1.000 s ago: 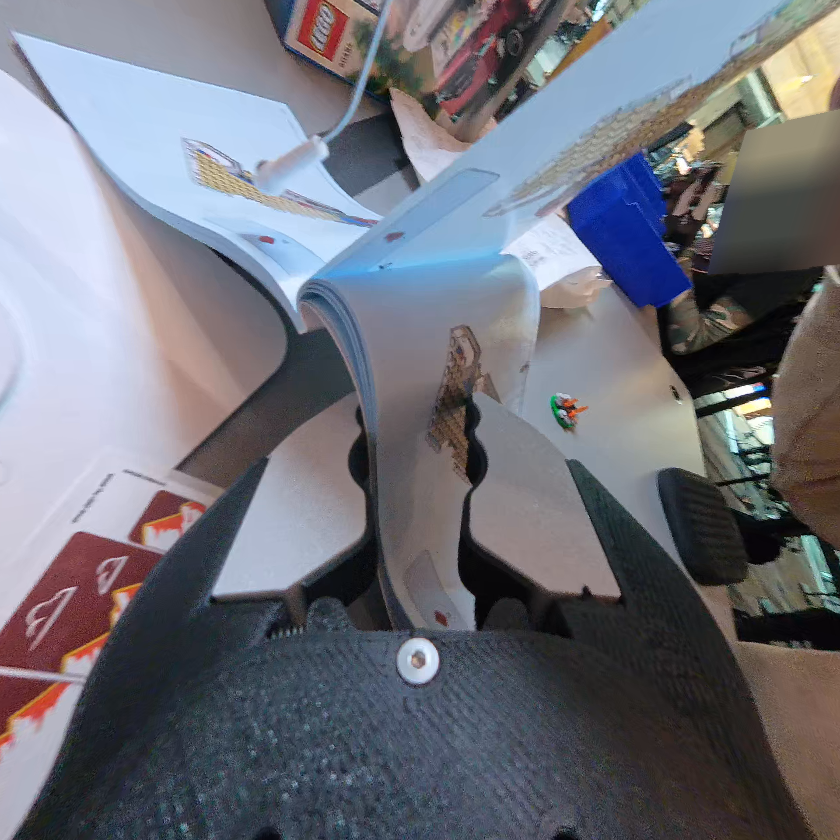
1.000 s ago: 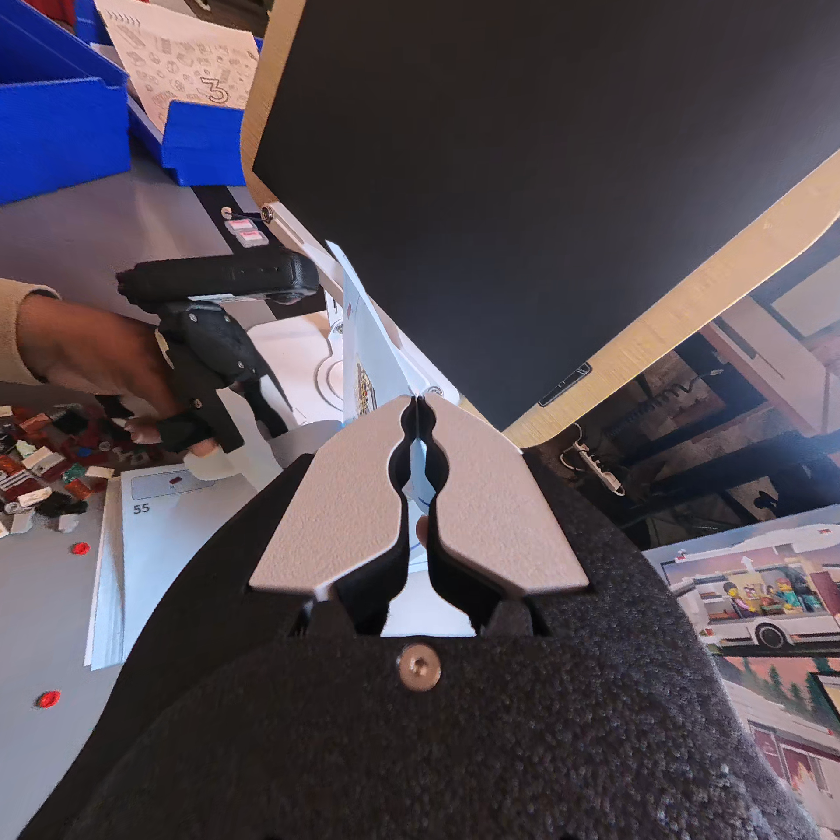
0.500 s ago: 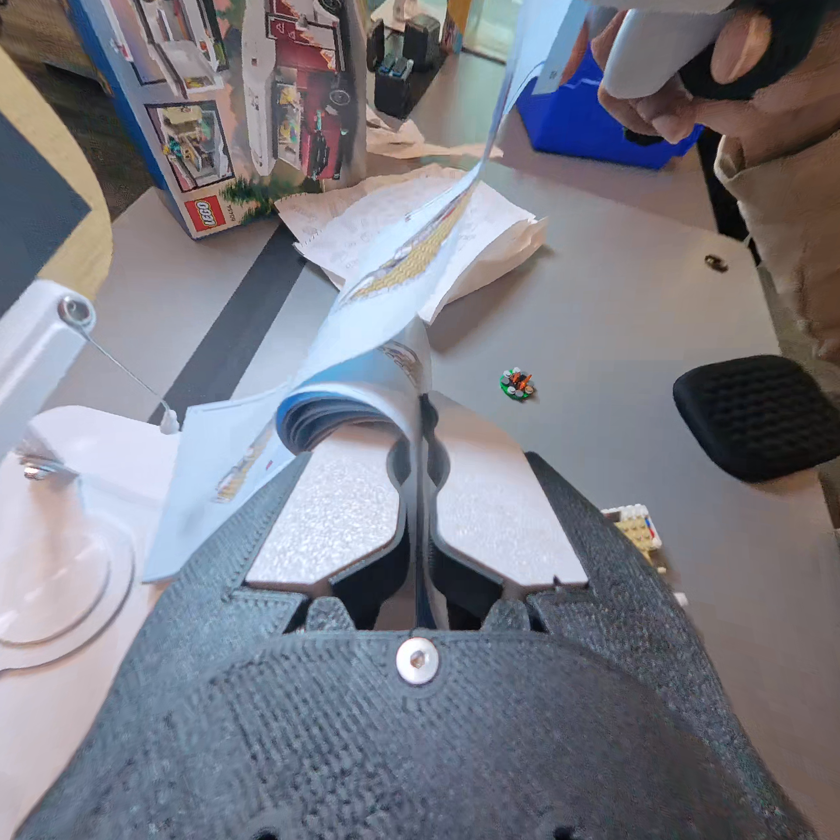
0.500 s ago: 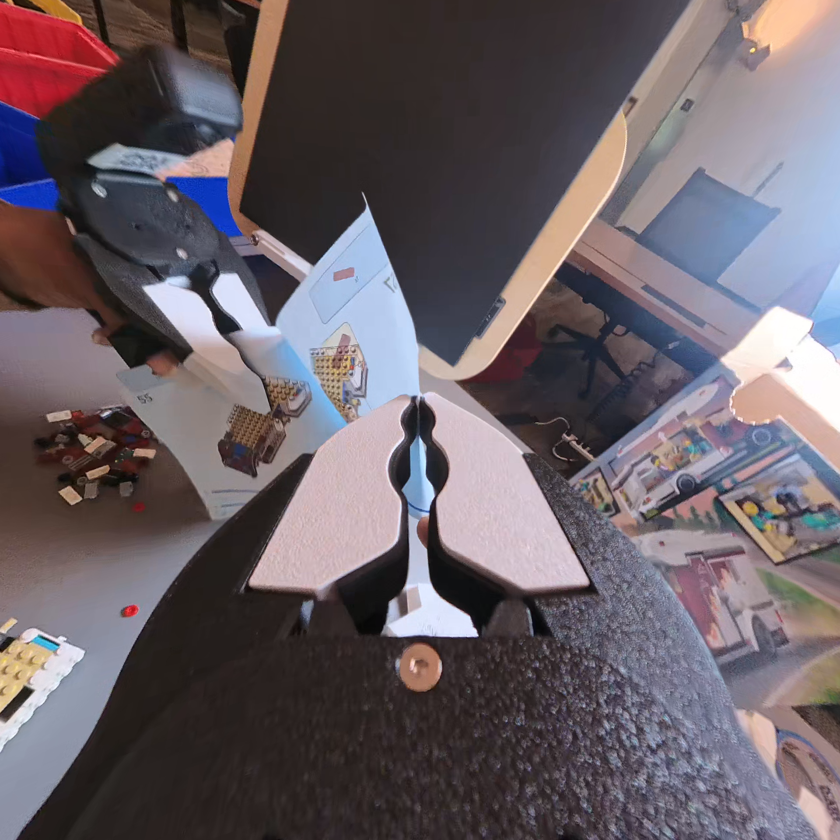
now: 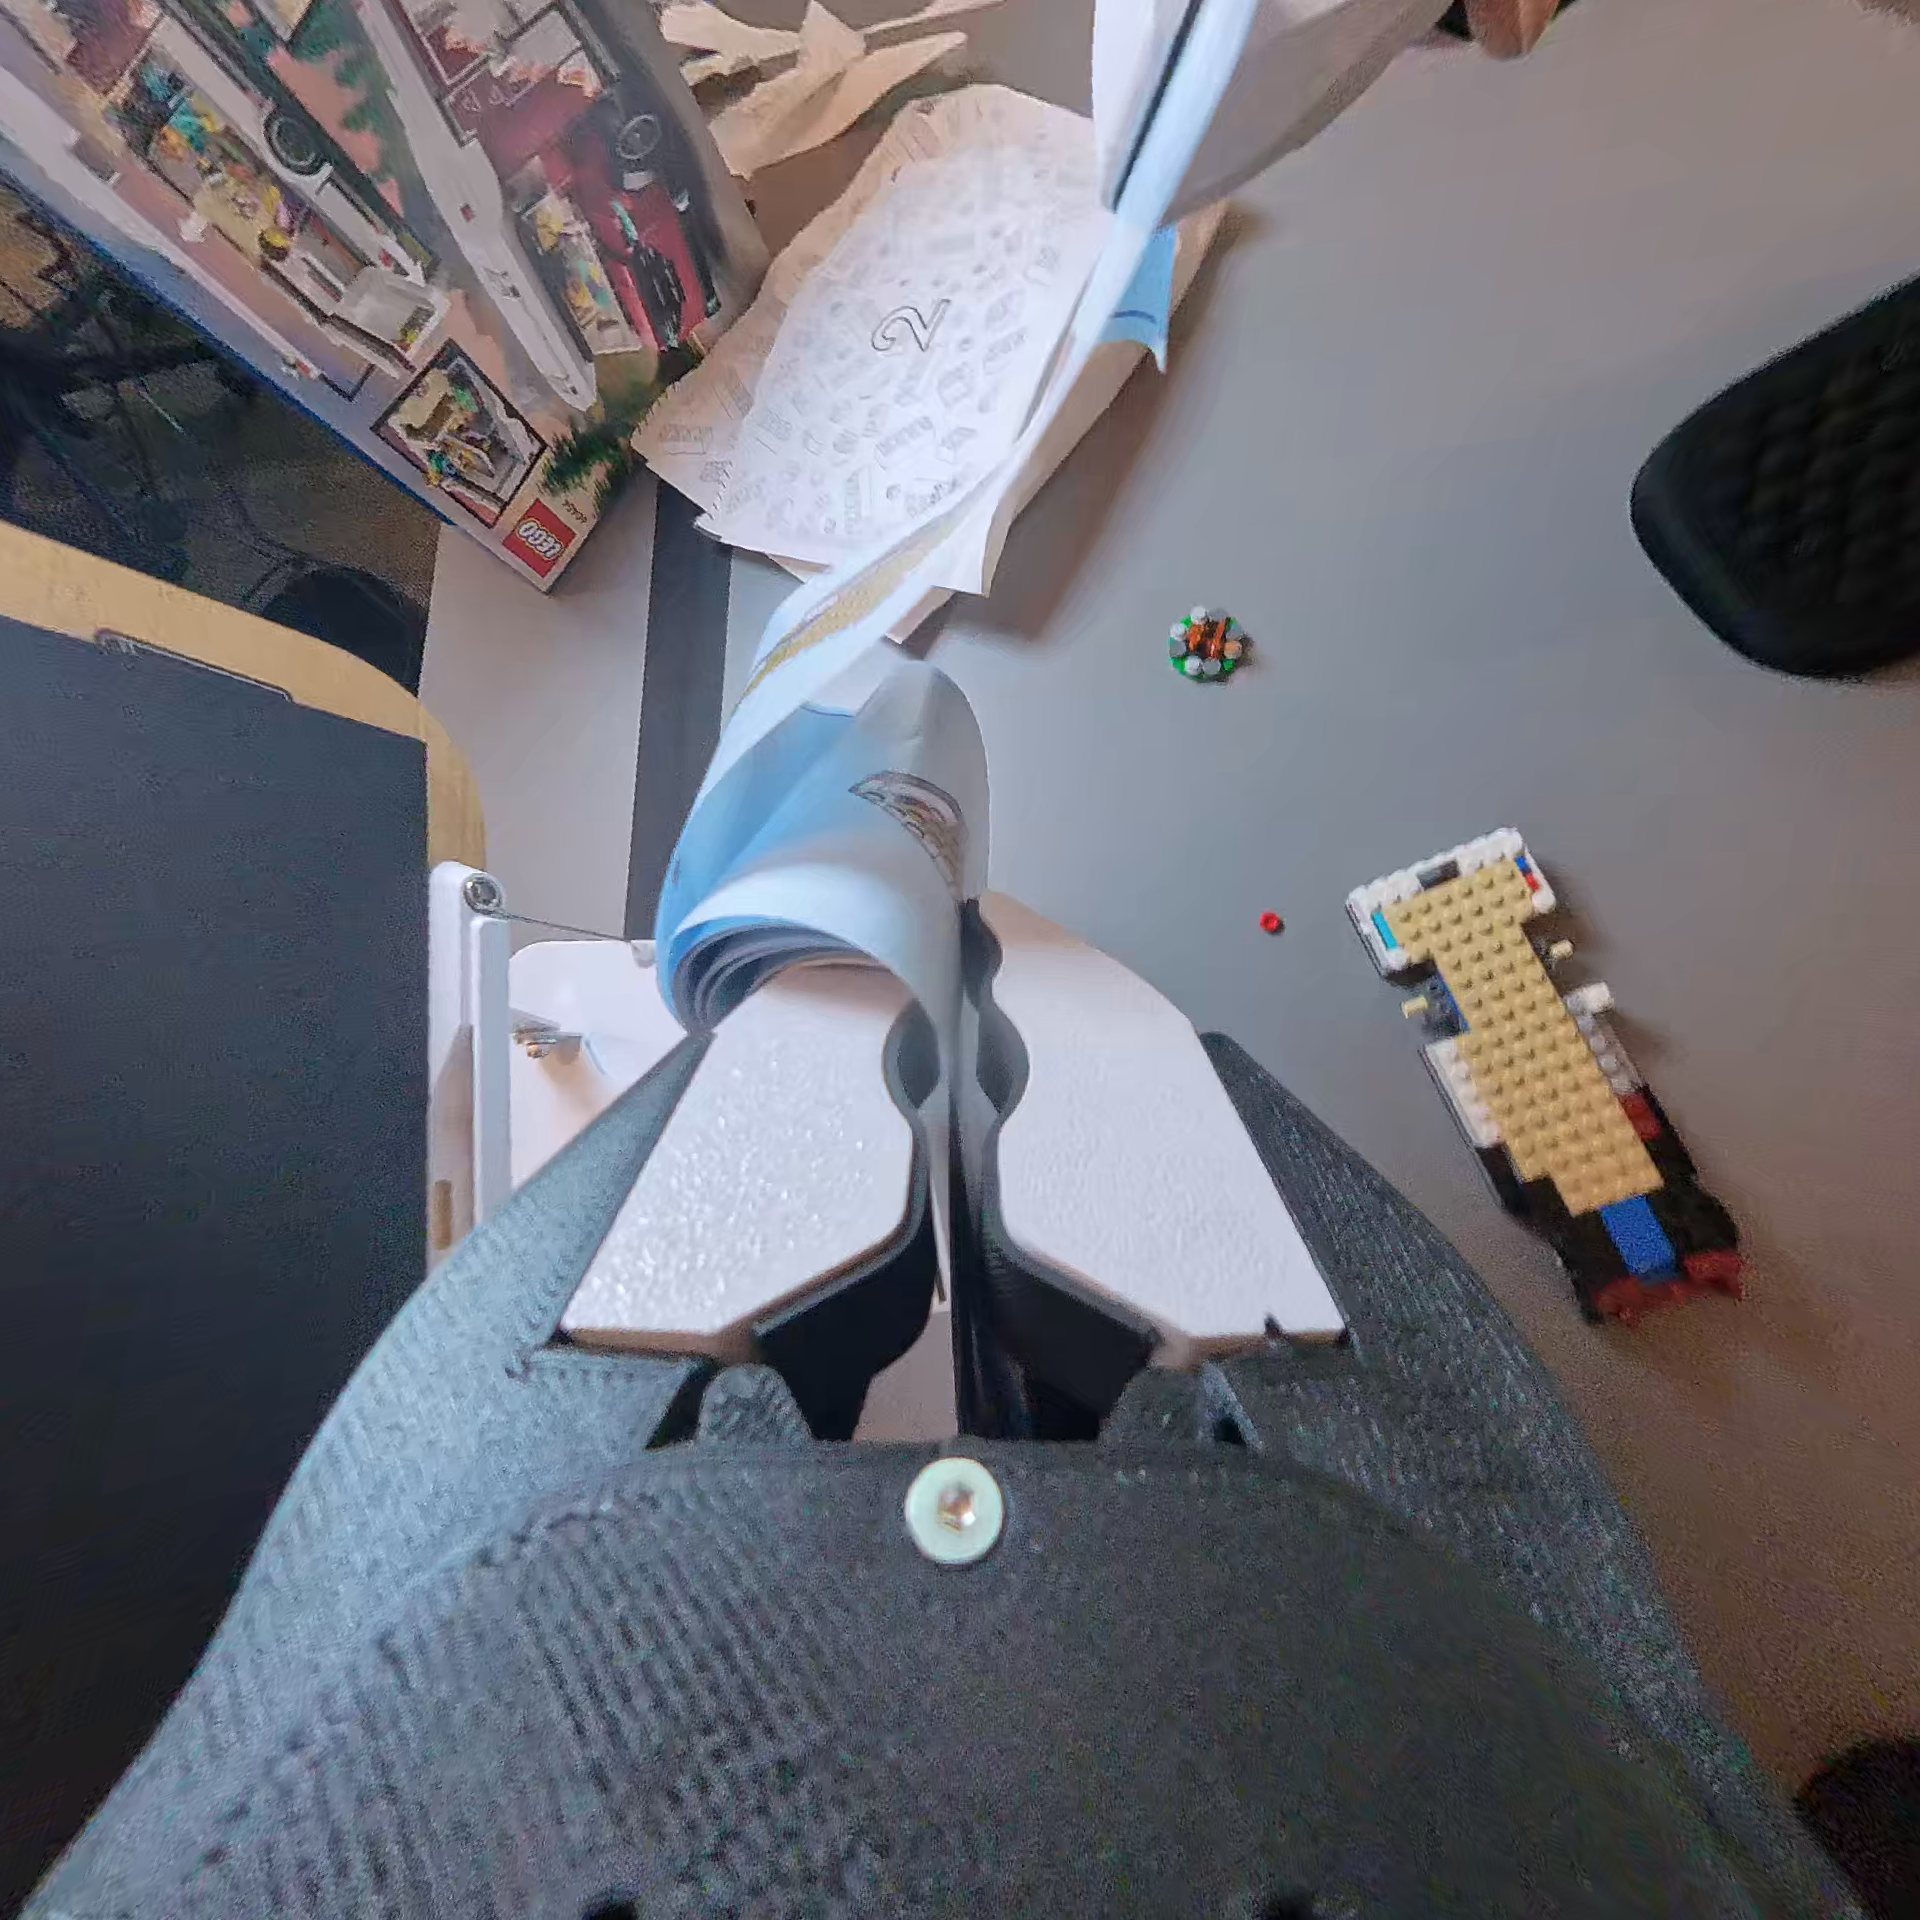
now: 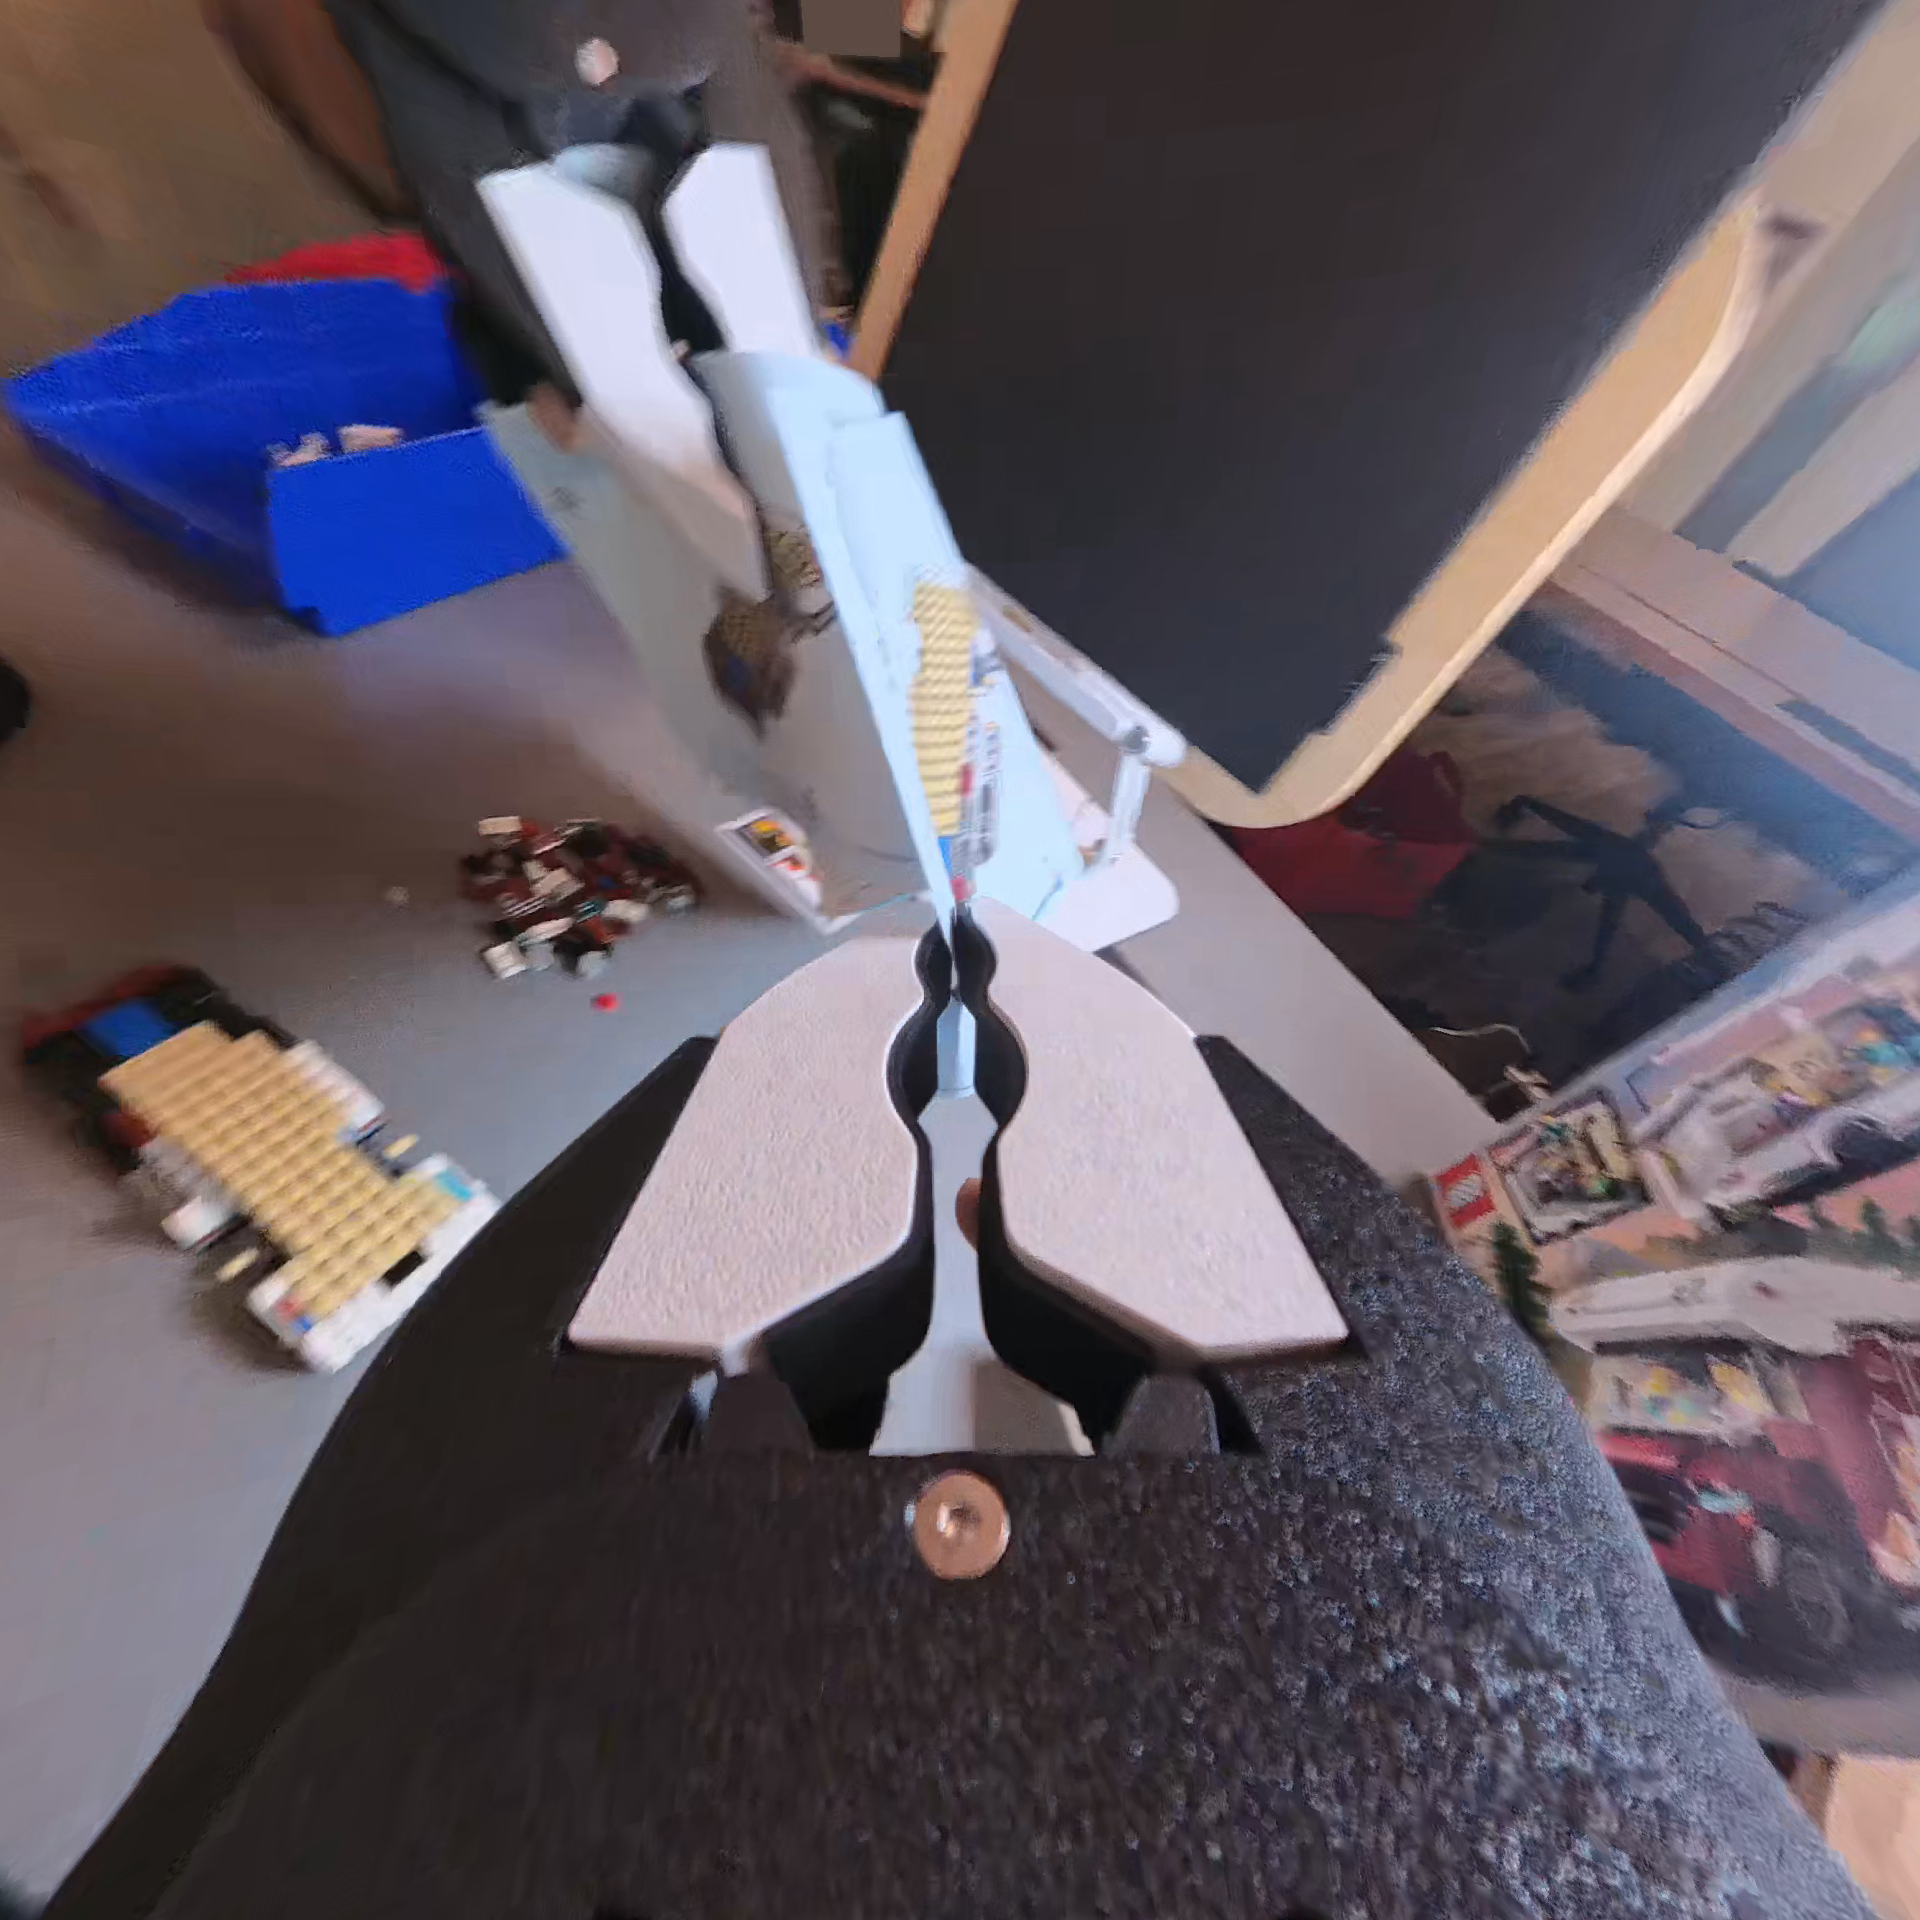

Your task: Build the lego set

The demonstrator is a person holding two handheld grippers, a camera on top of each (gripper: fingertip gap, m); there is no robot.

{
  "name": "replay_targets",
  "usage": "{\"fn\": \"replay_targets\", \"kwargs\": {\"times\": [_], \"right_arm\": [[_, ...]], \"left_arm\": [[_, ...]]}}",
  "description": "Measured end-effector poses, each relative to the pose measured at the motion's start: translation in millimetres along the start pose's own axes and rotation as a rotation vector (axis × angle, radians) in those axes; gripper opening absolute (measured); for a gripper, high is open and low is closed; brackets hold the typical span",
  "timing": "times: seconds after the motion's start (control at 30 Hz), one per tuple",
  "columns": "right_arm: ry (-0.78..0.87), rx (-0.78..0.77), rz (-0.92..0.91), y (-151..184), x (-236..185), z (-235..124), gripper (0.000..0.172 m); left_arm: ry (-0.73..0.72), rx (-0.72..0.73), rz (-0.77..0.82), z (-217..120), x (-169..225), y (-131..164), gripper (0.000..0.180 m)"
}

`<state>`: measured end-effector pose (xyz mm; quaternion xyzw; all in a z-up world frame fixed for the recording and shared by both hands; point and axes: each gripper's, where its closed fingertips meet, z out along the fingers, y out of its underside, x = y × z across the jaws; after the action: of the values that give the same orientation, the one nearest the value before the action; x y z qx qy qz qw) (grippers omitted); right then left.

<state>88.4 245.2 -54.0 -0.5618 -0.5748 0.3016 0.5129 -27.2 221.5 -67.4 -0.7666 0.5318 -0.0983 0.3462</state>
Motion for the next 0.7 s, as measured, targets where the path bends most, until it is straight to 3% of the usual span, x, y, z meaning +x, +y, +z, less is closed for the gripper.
{"fn": "replay_targets", "kwargs": {"times": [0.2, 0.4, 0.57, 0.7], "right_arm": [[-0.525, -0.202, -0.082, 25.9, -88.8, -16.6, 0.02], [-0.49, -0.046, -0.122, -30.0, -69.1, 0.3, 0.039], [-0.437, 0.048, -0.19, -70.4, -61.2, 38.6, 0.04], [-0.555, 0.03, -0.293, -79.2, -110.0, 67.6, 0.052]], "left_arm": [[0.12, -0.189, 0.268, -35.9, 30.1, 15.2, 0.002], [0.33, -0.25, 0.365, -62.8, 81.0, 33.8, 0.002], [0.506, -0.282, 0.404, -86.2, 126.9, 47.4, 0.002], [0.582, -0.375, 0.454, -97.0, 160.3, 62.0, 0.002]]}}
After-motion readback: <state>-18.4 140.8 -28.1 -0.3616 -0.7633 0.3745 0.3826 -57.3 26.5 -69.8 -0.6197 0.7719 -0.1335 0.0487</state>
